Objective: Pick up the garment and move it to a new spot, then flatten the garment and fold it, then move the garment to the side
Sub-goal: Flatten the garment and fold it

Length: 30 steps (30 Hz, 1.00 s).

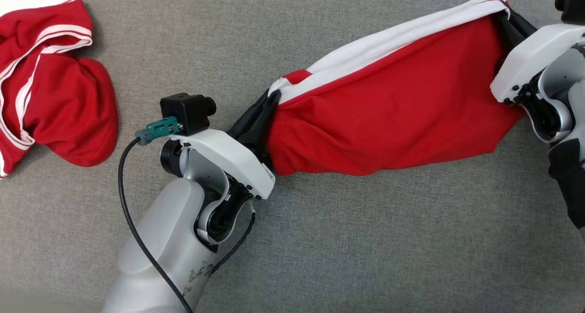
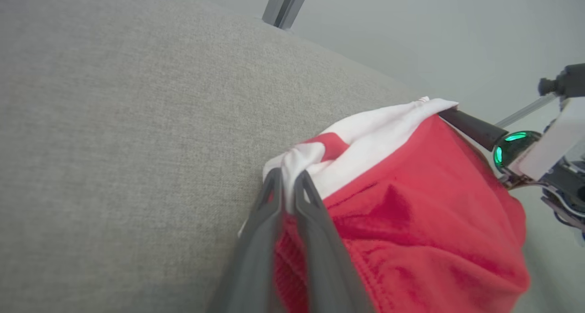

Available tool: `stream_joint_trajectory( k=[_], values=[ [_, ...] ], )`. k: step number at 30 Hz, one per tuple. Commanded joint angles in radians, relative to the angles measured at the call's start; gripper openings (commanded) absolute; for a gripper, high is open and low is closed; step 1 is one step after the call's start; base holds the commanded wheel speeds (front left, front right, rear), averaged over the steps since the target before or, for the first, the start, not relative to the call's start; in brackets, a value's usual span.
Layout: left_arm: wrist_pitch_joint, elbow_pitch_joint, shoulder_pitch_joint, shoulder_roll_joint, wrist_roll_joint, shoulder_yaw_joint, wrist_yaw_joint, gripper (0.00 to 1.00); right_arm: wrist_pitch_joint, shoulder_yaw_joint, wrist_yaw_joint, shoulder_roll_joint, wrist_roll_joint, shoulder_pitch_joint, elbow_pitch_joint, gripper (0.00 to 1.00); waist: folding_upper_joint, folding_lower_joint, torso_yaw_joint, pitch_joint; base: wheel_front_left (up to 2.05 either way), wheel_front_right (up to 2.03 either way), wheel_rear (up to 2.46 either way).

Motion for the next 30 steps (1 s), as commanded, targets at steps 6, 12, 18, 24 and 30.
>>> stream_joint_trajectory(
  k=[6,12,18,24,30],
  values=[
    [-0.042,0.017,-0.001,0.001,-0.01,-0.008,0.013,1.0,-0.082,0.058,-0.001,-0.015,0.054,-0.036,0.06,1.0,0.0,-0.0001,-0.001,-0.02,0.0,0.0,0.0],
    [-0.136,-0.022,0.06,0.028,0.03,0.028,0.077,1.0,-0.198,0.083,-0.001,-0.007,0.099,0.018,0.057,1.0,0.0,-0.0001,-0.025,-0.068,0.0,0.0,0.0],
    [-0.222,-0.088,0.123,0.083,0.079,0.07,0.142,1.0,-0.307,0.061,-0.001,0.003,0.096,0.117,0.012,1.0,0.0,-0.0001,-0.071,-0.127,0.0,0.0,0.0],
    [-0.286,-0.135,0.171,0.136,0.131,0.109,0.188,1.0,-0.353,-0.023,-0.001,0.036,0.02,0.261,-0.09,1.0,0.0,-0.0001,-0.126,-0.194,0.0,0.0,0.0],
    [-0.312,-0.14,0.23,0.168,0.161,0.138,0.196,1.0,-0.357,-0.104,-0.001,0.089,-0.076,0.414,-0.204,1.0,0.0,-0.0001,-0.17,-0.256,0.0,0.0,0.0]
  ],
)
